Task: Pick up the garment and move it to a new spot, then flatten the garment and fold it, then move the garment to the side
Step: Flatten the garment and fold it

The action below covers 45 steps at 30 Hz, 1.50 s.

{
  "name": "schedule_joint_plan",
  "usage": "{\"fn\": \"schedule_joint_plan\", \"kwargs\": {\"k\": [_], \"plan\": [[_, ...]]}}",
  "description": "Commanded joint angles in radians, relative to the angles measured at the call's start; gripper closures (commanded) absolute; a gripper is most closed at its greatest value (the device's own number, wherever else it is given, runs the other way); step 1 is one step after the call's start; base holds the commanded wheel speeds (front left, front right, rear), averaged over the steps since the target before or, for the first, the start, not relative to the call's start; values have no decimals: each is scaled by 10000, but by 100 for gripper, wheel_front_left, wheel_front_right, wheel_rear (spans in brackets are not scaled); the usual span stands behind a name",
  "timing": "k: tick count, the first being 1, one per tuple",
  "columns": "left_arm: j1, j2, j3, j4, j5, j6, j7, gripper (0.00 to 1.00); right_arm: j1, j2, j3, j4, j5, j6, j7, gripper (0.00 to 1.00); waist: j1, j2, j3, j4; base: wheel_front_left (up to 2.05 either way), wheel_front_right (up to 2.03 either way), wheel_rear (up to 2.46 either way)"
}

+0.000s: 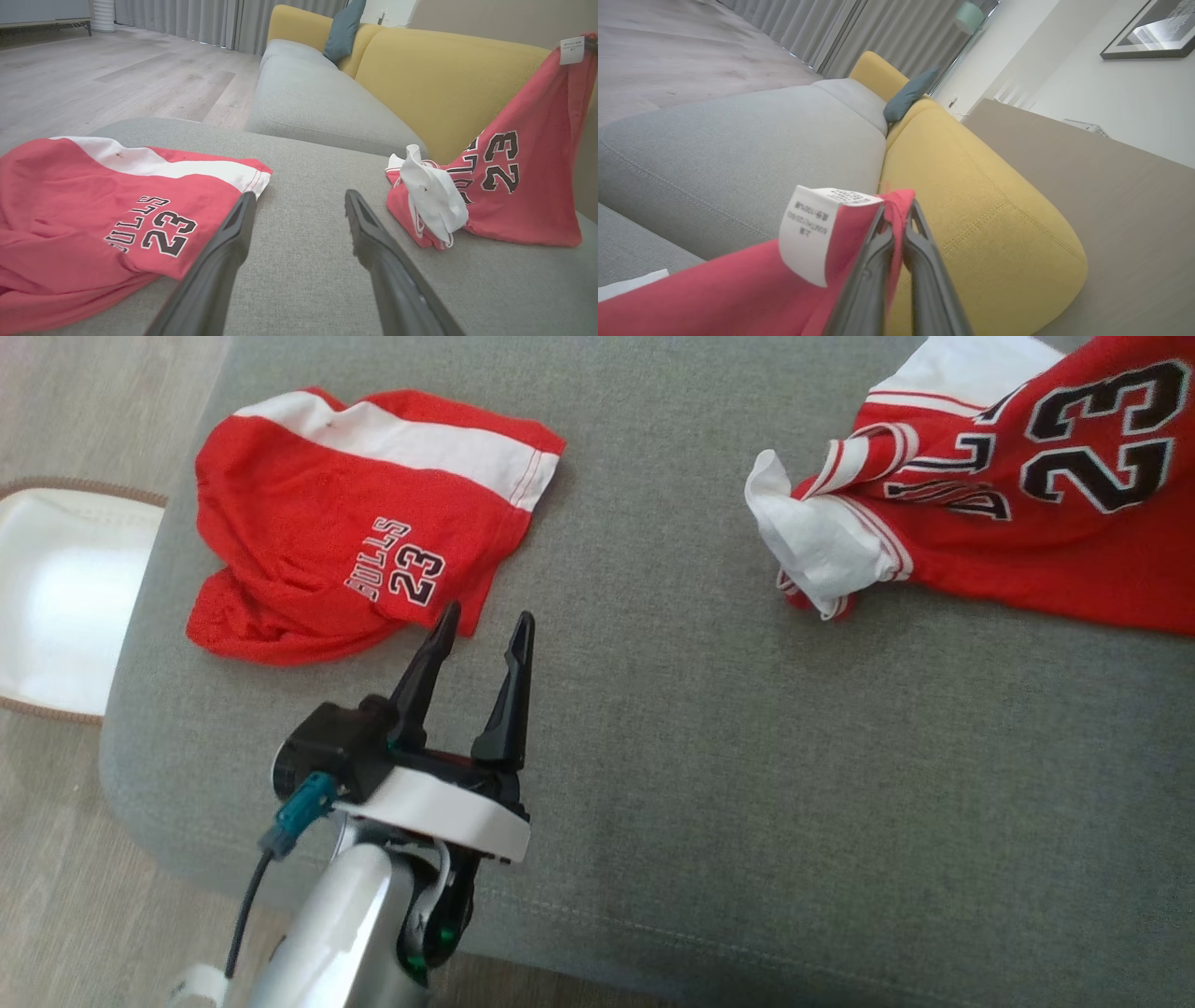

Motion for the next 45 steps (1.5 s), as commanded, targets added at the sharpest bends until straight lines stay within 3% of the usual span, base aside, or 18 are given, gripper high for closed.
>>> {"fn": "schedule_joint_plan", "kwargs": {"k": [1, 11, 22, 27, 38, 45], "plan": [[-401, 52, 290, -268, -96, -30, -120, 0, -461, -44, 2, 49, -176, -6, -118, 0, -1, 0, 93, 78, 0, 0, 0], [-256, 52, 421, -111, -80, 126, -120, 0, 178, 970, -794, 1344, -228, -6, -1466, 0, -1, 0, -854, -300, 0, 0, 0], [427, 52, 727, -143, 72, 355, -120, 0, 2004, 2394, -406, 836, 948, -6, -2488, 0, -1, 0, -2207, -1080, 0, 0, 0], [723, 52, 830, -205, 88, 455, -120, 0, 3363, 3010, -144, -409, 1825, -6, -2456, 0, -1, 0, -2646, -1373, 0, 0, 0], [1089, 52, 847, -357, 46, 602, -120, 0, 7535, 4566, -620, -4392, 2964, -6, -1777, 0, -1, 0, -3023, -1652, 0, 0, 0], [1195, 52, 876, -406, 45, 605, -120, 0, 9351, 4841, -352, -5645, 3730, -6, -1726, 0, -1, 0, -2913, -1887, 0, 0, 0]]}}
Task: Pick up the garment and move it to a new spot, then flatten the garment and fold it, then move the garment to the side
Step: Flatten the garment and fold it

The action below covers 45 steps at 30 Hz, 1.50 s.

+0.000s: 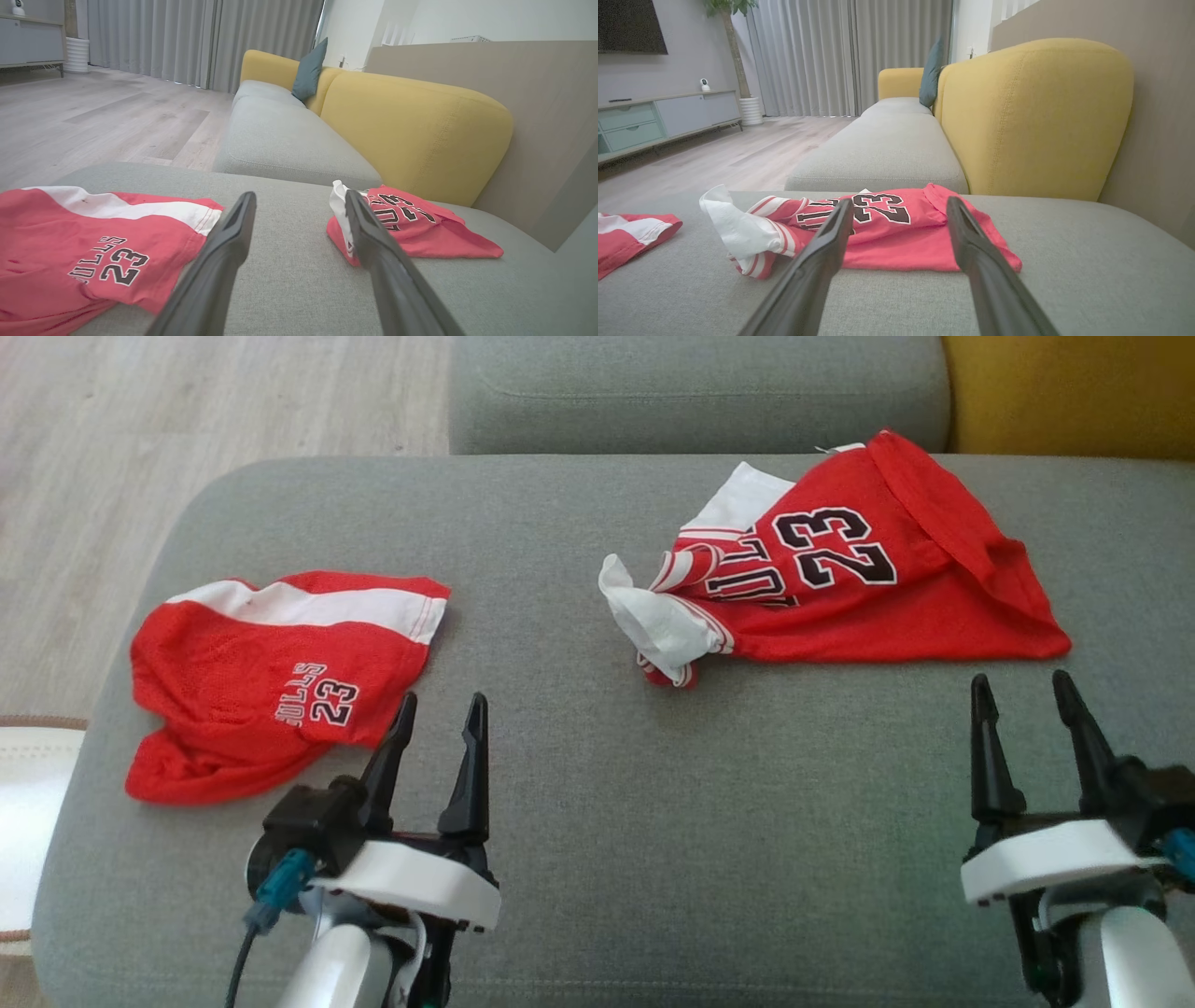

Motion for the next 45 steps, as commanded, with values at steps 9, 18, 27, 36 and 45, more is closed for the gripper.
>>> {"fn": "schedule_joint_plan", "kwargs": {"k": [9, 18, 27, 36, 45], "plan": [[-590, 45, 299, -177, 126, -131, -122, 0, -635, -45, 352, -964, 198, -6, 117, 0, 0, 0, 462, -310, 0, 0, 0], [-1967, 45, -74, 1116, 107, -439, -122, 0, -1037, -44, 459, -1422, 30, -6, 410, 0, 0, 0, 1314, -909, 0, 0, 0], [-4602, 45, -773, 3479, -180, -266, 198, 0, -1294, -44, 733, -1575, -27, -6, 478, 0, 0, 0, 1954, -1443, 0, 0, 0], [-6754, 45, -1151, 6021, -387, -30, 1056, 0, -1536, -44, 998, -1548, -6, -6, 353, 0, 0, 0, 2318, -1978, 0, 0, 0], [-7494, 45, -1278, 7274, -1311, -105, 1002, 100, -1610, -43, 841, -1448, 60, -6, 247, 0, 0, 0, 2390, -2093, 0, 0, 0]]}}
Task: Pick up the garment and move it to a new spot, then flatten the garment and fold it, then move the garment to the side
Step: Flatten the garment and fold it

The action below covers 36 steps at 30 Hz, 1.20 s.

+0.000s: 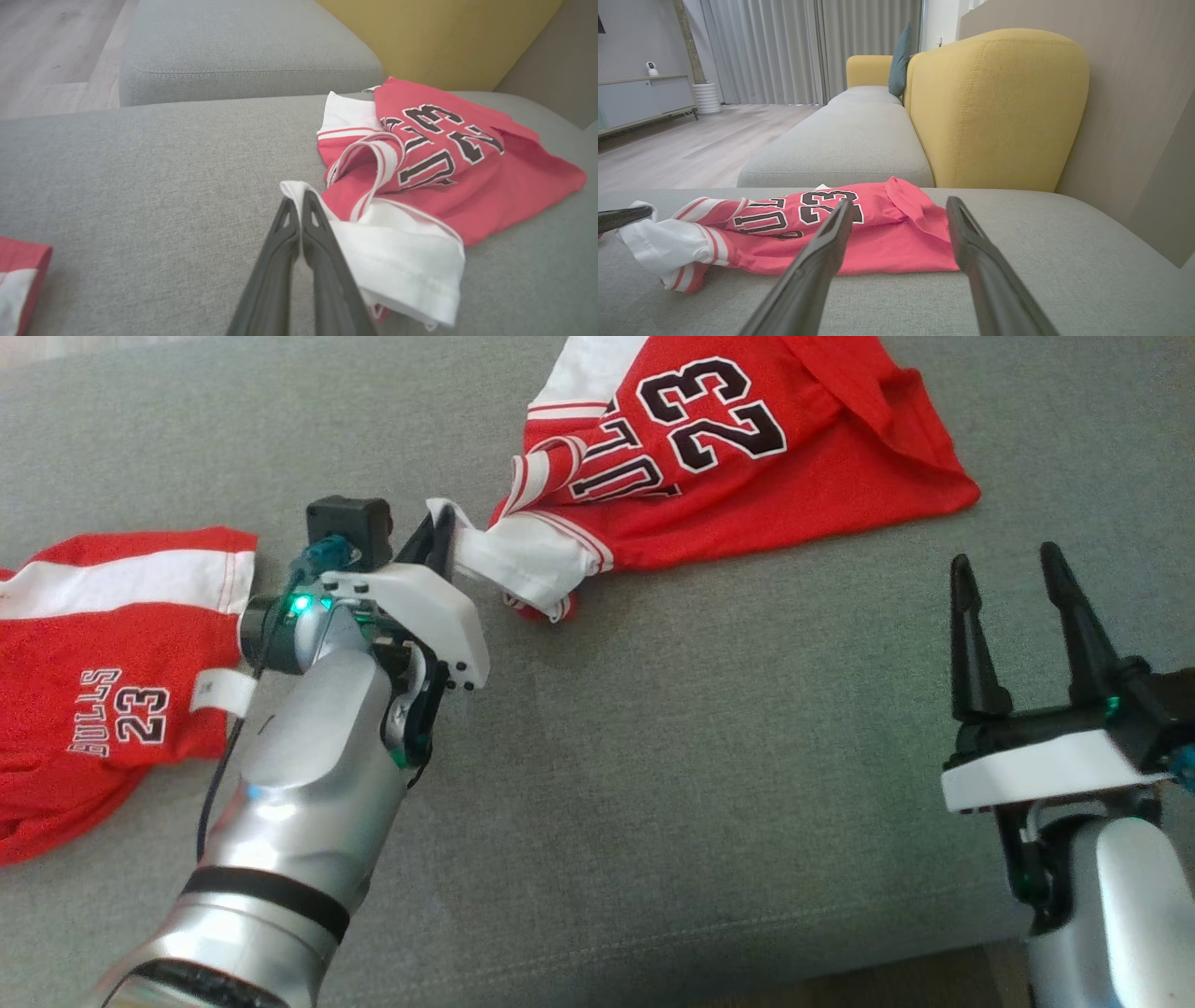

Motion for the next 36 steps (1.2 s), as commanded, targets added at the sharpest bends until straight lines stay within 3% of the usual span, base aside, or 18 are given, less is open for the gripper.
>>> {"fn": "schedule_joint_plan", "kwargs": {"k": [1, 8, 12, 16, 31, 32, 33, 36], "plan": [[-517, 183, 249, -313, -153, 57, -285, 100, -272, -45, 80, -283, 18, -6, -90, 0, 0, 0, -38, 85, 0, 0, 0], [-278, 183, 551, -1454, -517, 719, -1204, 100, -257, -45, -299, -34, 13, -6, -58, 0, 0, 0, -469, 655, 0, 0, 0], [584, 183, 1174, -3507, 97, 1168, -1221, 100, -203, -45, -403, 115, 35, -6, -8, 0, 0, 0, -826, 1069, 0, 0, 0], [2081, 183, 1268, -5031, 511, 1352, -1224, 100, -101, -45, -524, 282, 36, -6, 146, 0, 0, 0, -1156, 1395, 0, 0, 0], [4990, 183, 938, -5745, 201, 1636, -1226, 100, 150, -45, -1252, 18, 161, -6, 418, 0, 0, 0, -1507, 1779, 0, 0, 0], [5063, 183, 907, -5764, 171, 1633, -1226, 58, 150, -45, -1287, -11, 156, -6, 434, 0, 0, 0, -1512, 1797, 0, 0, 0], [5123, 183, 875, -5780, 151, 1637, -1226, 0, 150, -45, -1319, -36, 146, -6, 451, 0, 0, 0, -1522, 1818, 0, 0, 0], [5234, 183, 824, -5838, 125, 1679, -1226, 0, 146, -45, -1398, -94, 111, -6, 499, 0, 0, 0, -1561, 1908, 0, 0, 0]]}}
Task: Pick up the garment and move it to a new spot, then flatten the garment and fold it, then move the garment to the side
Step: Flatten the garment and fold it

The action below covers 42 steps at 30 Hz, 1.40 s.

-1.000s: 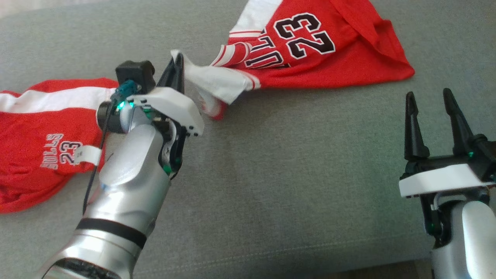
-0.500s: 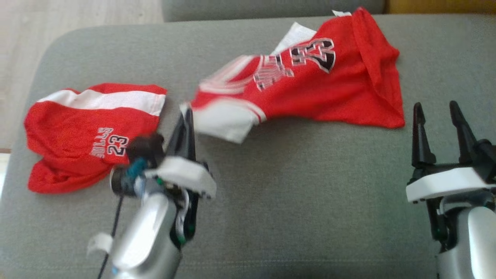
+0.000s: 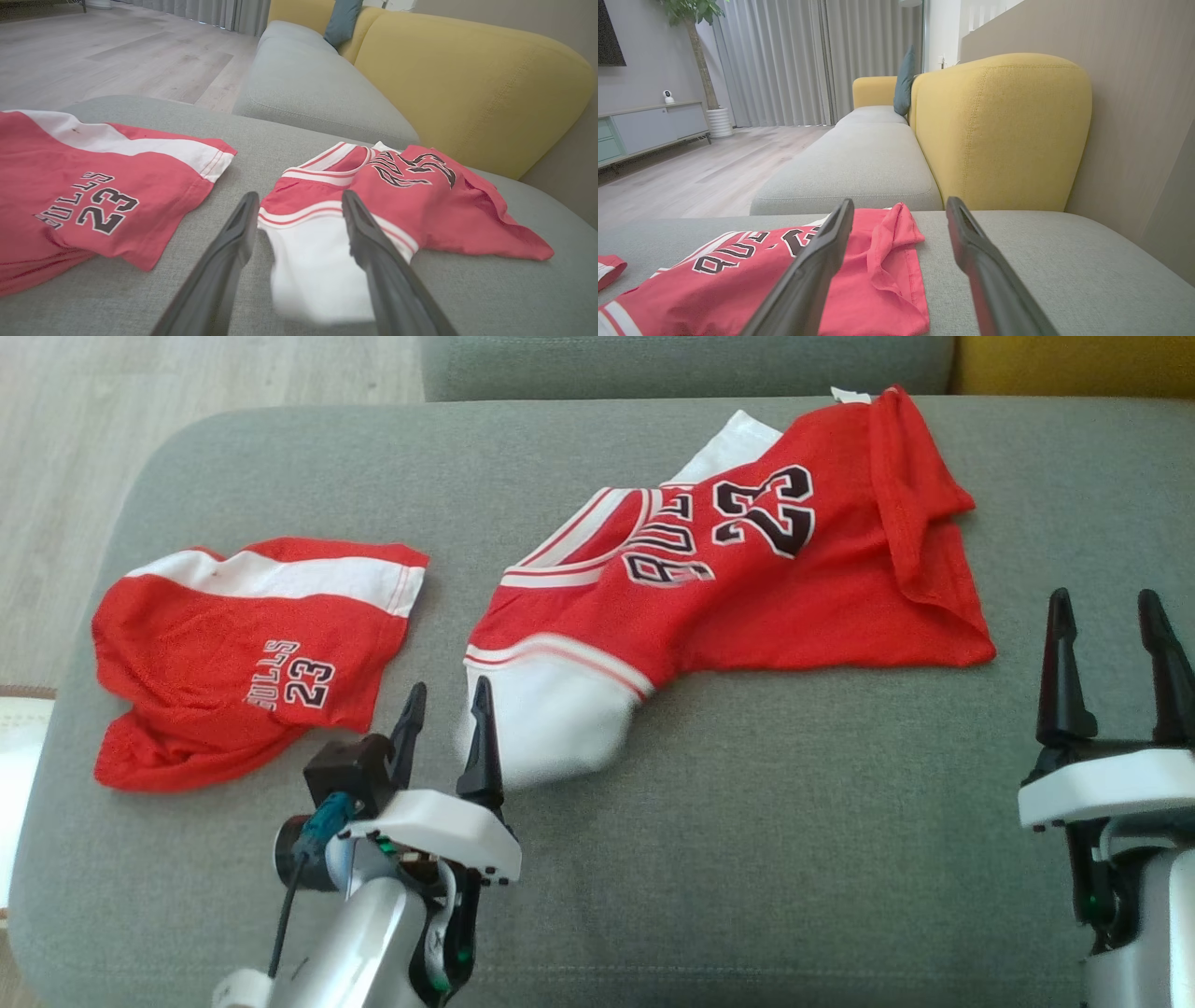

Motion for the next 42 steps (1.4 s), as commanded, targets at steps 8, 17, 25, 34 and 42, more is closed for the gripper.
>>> {"fn": "schedule_joint_plan", "kwargs": {"k": [8, 17, 25, 34, 42], "plan": [[-198, 137, 734, -1210, 654, 117, -52, 0, -132, -47, 172, -367, 76, -6, -39, 0, 0, 0, -204, 337, 0, 0, 0], [522, 137, 1257, -1954, 1107, -299, -53, 0, 156, -47, 386, -428, 283, -6, -227, 0, 0, 0, -230, 476, 0, 0, 0], [366, 137, 493, -192, 1153, -898, -28, 0, 86, -47, 658, -537, 268, -6, -219, 0, 0, 0, 55, 240, 0, 0, 0], [-435, 137, 124, 2101, 1037, -1074, 518, 0, 14, -47, 706, -665, 241, -6, -197, 0, 0, 0, 426, -183, 0, 0, 0], [-977, 137, -207, 3378, 688, -1189, 748, 0, -80, -47, 650, -768, 168, -6, -180, 0, 0, 0, 657, -404, 0, 0, 0]]}}
